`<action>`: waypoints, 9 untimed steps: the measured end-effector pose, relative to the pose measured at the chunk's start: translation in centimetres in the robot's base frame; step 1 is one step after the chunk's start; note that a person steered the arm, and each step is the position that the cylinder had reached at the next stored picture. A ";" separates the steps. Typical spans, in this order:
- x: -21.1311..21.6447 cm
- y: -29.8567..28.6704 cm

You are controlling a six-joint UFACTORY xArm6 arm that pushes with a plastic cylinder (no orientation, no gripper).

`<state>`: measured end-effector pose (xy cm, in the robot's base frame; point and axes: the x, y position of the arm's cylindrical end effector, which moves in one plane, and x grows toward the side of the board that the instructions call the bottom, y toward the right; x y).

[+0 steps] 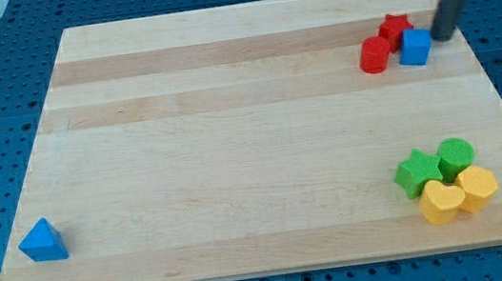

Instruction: Place the blue cube towards right of blue triangle

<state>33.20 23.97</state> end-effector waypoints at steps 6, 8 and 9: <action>2.5 2.1; 6.1 -10.6; 7.6 -10.8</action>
<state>40.79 13.12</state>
